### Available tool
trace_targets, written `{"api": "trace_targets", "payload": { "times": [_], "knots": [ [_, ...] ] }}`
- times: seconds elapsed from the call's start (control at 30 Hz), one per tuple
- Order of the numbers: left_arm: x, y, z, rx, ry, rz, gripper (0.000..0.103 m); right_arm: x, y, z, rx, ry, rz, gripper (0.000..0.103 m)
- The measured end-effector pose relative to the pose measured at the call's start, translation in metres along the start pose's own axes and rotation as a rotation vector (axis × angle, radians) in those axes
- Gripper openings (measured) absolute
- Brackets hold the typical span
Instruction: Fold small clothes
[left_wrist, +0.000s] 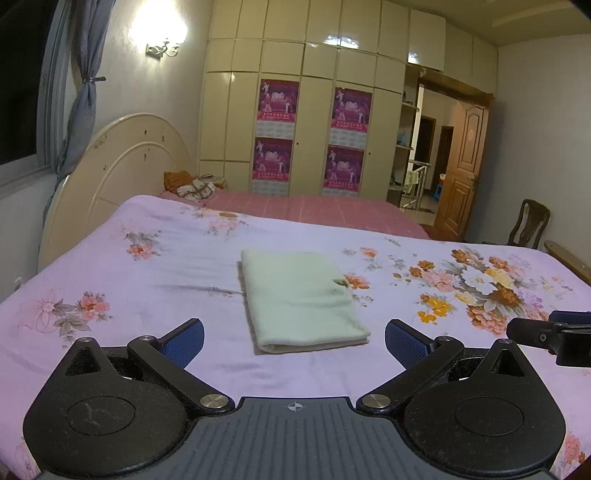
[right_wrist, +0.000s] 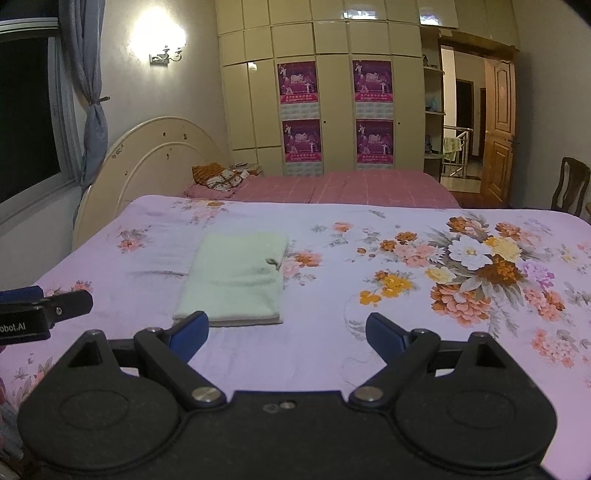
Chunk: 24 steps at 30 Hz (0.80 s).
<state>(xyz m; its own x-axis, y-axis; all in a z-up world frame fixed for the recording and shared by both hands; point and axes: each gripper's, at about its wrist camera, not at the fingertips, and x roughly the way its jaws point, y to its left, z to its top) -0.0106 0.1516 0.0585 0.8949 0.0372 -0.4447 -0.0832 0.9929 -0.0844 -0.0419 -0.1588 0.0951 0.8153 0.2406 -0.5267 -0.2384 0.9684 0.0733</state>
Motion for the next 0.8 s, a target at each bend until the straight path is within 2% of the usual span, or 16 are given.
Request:
{"api": "trace_targets", "payload": {
  "times": [0.8],
  "knots": [
    [0.015,0.004,-0.002,0.026,0.028,-0.026,0.103,0.013,0.006,-0.005,0.021,0.022,-0.013,0.091]
  ]
}}
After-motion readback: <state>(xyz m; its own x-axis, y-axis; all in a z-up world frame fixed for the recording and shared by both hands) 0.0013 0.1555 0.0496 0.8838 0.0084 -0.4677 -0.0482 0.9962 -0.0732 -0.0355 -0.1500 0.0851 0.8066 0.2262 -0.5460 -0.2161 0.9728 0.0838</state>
